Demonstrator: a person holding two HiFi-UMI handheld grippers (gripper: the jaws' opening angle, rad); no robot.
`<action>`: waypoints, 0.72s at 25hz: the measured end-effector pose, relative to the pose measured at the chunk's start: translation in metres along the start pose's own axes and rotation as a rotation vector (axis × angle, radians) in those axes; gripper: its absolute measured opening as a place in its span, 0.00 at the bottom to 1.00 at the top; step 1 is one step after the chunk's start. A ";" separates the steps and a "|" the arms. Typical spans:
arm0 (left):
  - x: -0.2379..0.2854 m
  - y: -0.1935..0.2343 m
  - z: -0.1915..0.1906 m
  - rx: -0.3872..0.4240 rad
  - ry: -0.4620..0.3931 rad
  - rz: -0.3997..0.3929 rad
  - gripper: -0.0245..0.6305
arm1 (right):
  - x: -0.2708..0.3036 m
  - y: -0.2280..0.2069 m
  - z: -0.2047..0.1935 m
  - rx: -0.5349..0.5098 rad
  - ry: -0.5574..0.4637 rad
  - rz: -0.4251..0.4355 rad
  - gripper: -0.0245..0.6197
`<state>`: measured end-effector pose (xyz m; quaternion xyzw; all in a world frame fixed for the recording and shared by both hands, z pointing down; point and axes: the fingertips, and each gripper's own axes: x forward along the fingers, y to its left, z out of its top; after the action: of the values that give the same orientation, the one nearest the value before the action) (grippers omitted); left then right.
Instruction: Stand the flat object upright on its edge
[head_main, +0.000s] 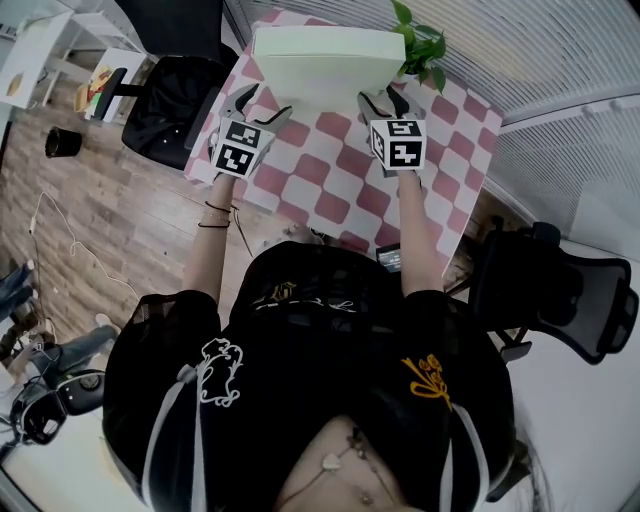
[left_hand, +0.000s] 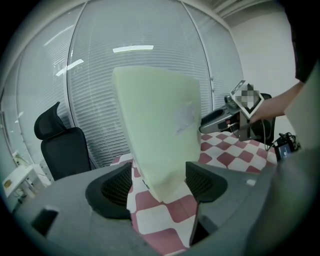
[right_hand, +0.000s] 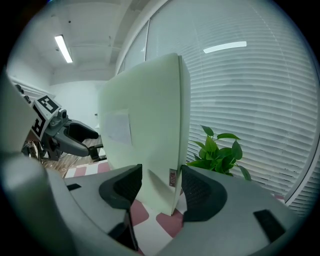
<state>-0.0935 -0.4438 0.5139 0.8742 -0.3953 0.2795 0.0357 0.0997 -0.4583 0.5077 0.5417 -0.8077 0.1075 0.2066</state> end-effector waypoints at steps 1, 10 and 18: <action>-0.002 -0.001 -0.001 -0.002 0.001 -0.001 0.55 | 0.000 0.000 0.000 0.003 -0.001 0.000 0.43; -0.012 -0.023 -0.009 -0.020 0.012 -0.040 0.55 | -0.009 -0.002 0.002 0.030 -0.016 -0.010 0.43; -0.032 -0.067 -0.011 -0.040 -0.009 -0.095 0.55 | -0.053 0.018 -0.016 0.104 -0.045 0.022 0.42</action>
<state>-0.0673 -0.3736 0.5172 0.8925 -0.3589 0.2653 0.0647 0.1043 -0.4011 0.4991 0.5449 -0.8114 0.1394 0.1590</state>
